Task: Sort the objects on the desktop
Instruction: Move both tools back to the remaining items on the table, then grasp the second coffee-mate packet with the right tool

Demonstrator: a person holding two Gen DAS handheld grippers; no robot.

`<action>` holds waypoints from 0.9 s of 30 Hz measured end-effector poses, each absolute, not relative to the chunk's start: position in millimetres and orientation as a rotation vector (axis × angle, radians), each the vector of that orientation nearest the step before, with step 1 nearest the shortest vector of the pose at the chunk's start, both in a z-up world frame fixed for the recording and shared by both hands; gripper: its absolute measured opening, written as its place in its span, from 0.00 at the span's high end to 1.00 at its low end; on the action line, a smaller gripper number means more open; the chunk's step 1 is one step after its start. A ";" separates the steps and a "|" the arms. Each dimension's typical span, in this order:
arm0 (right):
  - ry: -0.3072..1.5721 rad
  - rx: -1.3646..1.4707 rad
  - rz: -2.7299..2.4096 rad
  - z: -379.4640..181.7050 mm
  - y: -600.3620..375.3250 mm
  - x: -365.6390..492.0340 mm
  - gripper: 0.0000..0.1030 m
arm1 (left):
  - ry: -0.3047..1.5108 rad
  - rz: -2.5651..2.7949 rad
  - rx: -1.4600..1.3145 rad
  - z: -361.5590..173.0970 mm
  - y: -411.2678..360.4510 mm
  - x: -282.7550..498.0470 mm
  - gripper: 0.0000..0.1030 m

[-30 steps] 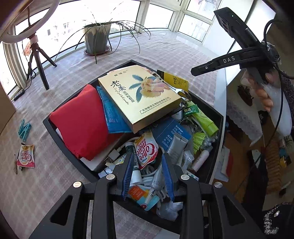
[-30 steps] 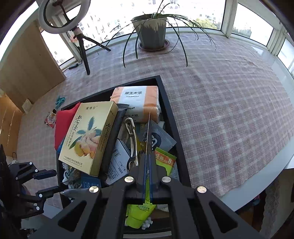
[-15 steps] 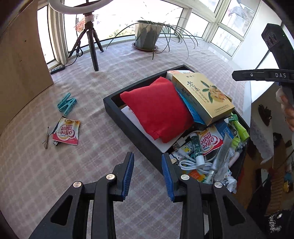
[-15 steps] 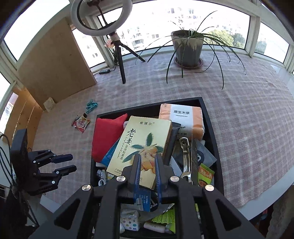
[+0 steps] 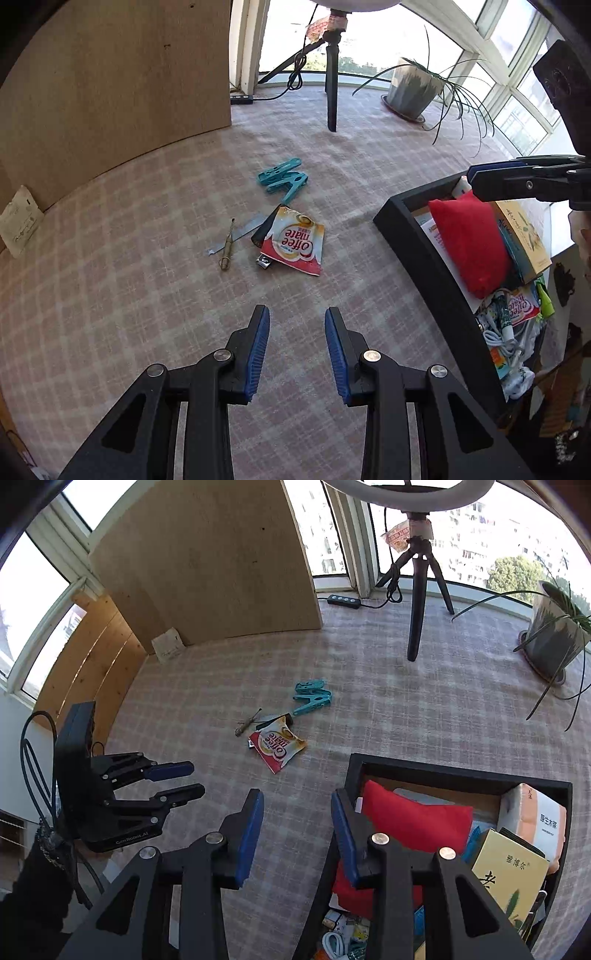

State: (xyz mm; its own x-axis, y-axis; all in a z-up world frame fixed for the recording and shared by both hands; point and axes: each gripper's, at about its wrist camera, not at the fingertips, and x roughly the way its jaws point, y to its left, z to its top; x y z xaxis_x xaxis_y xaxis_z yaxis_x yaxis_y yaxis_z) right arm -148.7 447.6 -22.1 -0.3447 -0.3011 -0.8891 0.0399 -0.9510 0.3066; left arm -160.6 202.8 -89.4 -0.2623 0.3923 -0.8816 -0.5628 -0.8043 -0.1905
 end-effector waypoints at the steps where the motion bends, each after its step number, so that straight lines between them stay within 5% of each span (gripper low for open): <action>1: -0.351 1.675 -2.368 -30.9 442.5 -161.3 0.66 | 0.208 2.093 -1.399 -93.1 202.2 -166.6 0.67; 13: -0.406 1.867 -2.218 -131.7 418.6 -247.6 0.66 | 0.144 2.020 -1.464 -137.2 221.1 -212.1 0.68; 27: -0.503 1.916 -2.109 -160.8 421.0 -252.3 0.66 | 0.072 1.927 -1.514 -161.0 246.2 -211.1 0.68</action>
